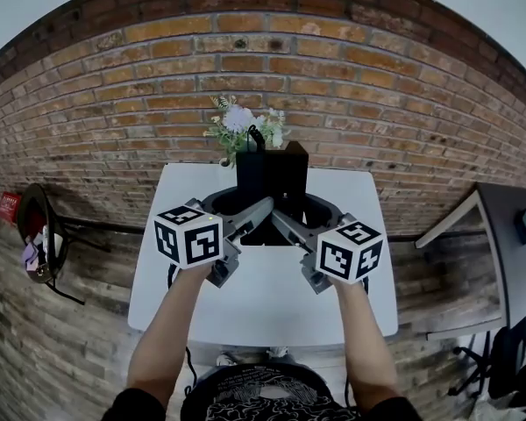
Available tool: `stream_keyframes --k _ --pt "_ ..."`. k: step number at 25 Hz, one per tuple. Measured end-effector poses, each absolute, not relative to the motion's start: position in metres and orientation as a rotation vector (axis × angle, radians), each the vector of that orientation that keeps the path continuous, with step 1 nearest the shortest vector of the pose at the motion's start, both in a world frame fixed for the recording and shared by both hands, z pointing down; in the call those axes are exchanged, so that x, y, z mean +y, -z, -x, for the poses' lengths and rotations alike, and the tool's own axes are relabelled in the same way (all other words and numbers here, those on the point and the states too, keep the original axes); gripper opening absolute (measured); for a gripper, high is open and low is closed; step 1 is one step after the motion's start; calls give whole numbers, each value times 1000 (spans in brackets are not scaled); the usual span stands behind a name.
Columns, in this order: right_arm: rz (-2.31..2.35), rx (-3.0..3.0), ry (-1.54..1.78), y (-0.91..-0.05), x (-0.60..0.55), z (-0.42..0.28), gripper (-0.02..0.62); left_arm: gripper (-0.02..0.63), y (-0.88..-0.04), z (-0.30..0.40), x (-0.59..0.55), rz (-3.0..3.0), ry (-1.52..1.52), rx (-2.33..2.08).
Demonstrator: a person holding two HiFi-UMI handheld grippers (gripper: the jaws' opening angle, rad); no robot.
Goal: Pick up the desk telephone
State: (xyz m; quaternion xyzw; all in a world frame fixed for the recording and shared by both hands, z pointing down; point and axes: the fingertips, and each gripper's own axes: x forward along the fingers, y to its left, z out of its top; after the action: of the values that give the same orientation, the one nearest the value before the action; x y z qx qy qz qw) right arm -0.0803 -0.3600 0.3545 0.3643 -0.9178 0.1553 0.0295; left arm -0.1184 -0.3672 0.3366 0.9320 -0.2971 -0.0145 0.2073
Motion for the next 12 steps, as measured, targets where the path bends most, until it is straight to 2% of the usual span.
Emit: stream_keyframes --k 12 --pt "-1148 -2888 -305 -316 -354 81 265 212 -297 119 -359 -2701 105 -864"
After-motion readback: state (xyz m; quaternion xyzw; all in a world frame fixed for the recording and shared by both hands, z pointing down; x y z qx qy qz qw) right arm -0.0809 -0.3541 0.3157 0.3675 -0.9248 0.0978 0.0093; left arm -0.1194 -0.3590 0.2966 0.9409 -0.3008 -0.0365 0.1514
